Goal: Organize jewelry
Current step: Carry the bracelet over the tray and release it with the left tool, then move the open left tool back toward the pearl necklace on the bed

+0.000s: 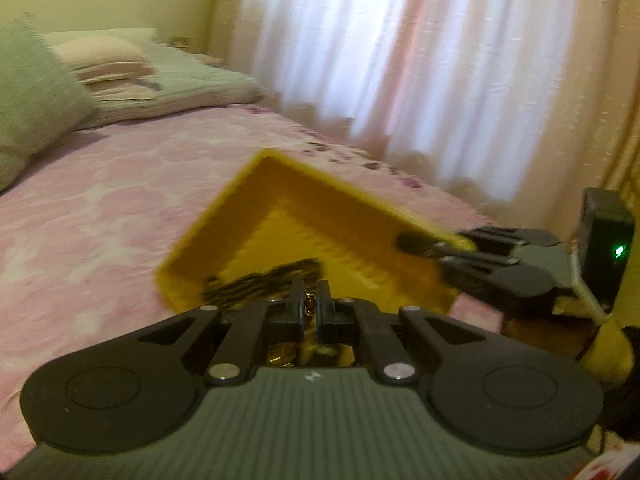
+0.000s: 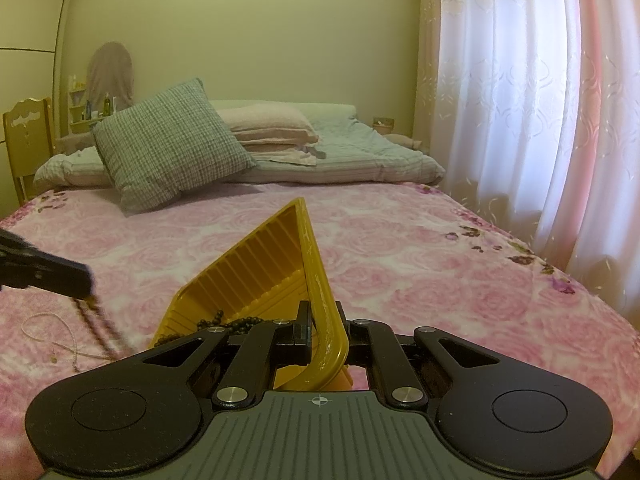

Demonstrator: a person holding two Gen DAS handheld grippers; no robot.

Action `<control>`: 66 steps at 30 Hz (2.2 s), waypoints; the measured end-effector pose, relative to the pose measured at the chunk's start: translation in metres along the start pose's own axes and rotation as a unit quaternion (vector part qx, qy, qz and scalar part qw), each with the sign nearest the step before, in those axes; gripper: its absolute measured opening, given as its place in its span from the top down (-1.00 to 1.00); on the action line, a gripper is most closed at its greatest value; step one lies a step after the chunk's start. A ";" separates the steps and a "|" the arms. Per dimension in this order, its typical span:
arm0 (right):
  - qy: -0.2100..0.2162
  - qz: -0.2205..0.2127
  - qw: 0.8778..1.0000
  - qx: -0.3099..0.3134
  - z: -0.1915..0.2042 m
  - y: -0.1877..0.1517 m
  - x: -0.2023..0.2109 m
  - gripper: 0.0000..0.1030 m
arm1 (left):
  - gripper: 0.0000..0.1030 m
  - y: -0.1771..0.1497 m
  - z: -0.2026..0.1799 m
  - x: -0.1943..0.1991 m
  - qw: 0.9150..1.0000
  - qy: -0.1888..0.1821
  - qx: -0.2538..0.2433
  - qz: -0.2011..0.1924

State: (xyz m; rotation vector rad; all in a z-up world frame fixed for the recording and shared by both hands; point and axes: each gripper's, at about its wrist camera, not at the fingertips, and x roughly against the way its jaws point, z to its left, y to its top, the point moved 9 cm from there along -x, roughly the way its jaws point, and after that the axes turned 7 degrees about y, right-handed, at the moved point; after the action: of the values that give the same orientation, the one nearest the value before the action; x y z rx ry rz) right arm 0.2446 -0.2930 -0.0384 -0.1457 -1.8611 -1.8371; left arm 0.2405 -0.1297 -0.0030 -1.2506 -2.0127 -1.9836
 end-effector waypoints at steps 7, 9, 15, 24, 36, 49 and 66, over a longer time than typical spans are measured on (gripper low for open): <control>0.000 0.000 1.000 -0.001 0.001 0.000 -0.001 0.85 | 0.92 0.001 -0.036 -0.034 0.998 -0.060 -0.016 0.026; 0.000 0.000 1.000 -0.001 0.001 0.001 -0.001 0.85 | 0.92 -0.001 -0.040 -0.042 0.997 -0.065 -0.018 0.034; 0.000 -0.001 1.000 -0.002 0.002 0.000 -0.001 0.85 | 0.85 -0.007 -0.038 -0.056 0.997 -0.053 -0.017 0.050; 0.000 -0.001 1.000 -0.005 0.000 -0.002 0.000 0.85 | 0.75 0.001 0.011 -0.027 1.000 -0.003 0.017 0.016; 0.001 -0.001 1.000 -0.005 0.000 -0.002 0.001 0.85 | 0.72 -0.018 0.137 0.061 0.981 0.168 0.086 -0.042; -0.001 0.001 1.000 0.001 -0.001 -0.002 0.000 0.85 | 0.72 -0.107 0.177 0.060 0.966 0.236 0.107 0.015; -0.002 0.003 1.000 0.003 -0.001 -0.002 0.000 0.85 | 0.72 -0.131 0.150 -0.003 0.968 0.242 0.007 0.072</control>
State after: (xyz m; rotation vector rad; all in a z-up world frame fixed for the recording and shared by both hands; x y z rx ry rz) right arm 0.2438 -0.2943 -0.0405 -0.1540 -1.8671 -1.8288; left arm 0.2417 0.0167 -0.1380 -0.7766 -1.6475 -1.9579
